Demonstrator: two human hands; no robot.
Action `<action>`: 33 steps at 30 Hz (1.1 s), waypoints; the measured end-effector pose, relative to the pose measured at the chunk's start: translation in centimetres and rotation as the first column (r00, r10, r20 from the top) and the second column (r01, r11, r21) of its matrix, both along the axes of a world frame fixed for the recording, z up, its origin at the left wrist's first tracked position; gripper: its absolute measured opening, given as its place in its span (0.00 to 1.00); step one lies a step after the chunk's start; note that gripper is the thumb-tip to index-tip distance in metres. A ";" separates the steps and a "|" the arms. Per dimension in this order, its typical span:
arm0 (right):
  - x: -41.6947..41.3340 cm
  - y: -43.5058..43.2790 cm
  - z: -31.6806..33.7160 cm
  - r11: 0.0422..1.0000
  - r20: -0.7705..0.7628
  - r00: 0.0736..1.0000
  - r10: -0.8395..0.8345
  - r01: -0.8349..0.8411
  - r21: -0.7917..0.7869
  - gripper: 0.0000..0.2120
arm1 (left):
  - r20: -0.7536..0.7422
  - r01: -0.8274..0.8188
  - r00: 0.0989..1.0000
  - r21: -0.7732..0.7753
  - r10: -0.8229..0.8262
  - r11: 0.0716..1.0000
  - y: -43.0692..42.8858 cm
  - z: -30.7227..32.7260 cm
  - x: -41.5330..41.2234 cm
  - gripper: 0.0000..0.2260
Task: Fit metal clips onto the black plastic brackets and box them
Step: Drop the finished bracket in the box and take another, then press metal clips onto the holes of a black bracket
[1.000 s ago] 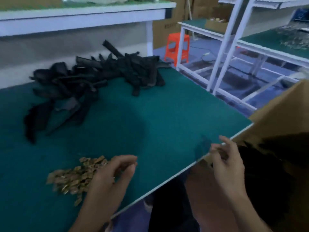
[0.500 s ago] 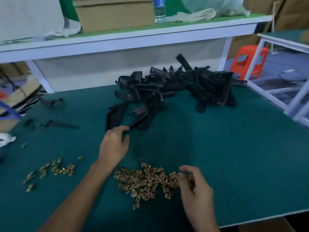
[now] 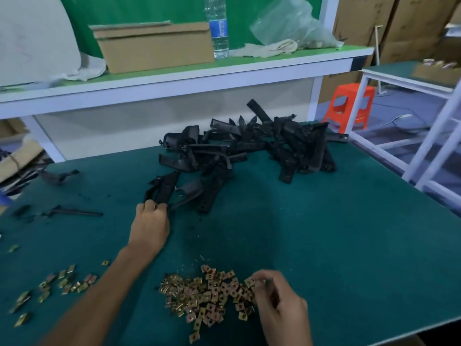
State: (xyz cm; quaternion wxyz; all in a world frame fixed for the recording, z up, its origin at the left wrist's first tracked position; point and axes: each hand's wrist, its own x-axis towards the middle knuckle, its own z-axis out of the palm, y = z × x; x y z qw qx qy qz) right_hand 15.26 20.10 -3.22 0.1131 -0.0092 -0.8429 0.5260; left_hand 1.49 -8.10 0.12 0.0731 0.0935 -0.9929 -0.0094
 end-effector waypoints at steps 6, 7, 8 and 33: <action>0.3 0.0 0.3 1.000 0.012 1.000 -0.010 0.010 0.012 0.15 | 0.103 0.014 0.995 -0.014 -0.013 1.000 -1.1 -0.4 0.8 0.12; 0.4 0.0 0.4 1.000 0.021 1.000 -0.007 0.007 0.019 0.14 | 0.098 0.021 0.995 -0.016 -0.020 1.000 -1.1 -0.4 0.8 0.10; 0.4 0.0 0.5 1.000 0.032 0.999 -0.003 0.002 0.026 0.14 | 0.097 0.029 0.995 -0.015 -0.027 0.999 -1.1 -0.5 0.8 0.09; 0.7 0.3 1.5 0.998 0.131 0.989 0.069 -0.070 0.007 0.07 | 0.275 -0.155 0.958 0.284 0.075 0.946 -0.8 0.2 0.5 0.19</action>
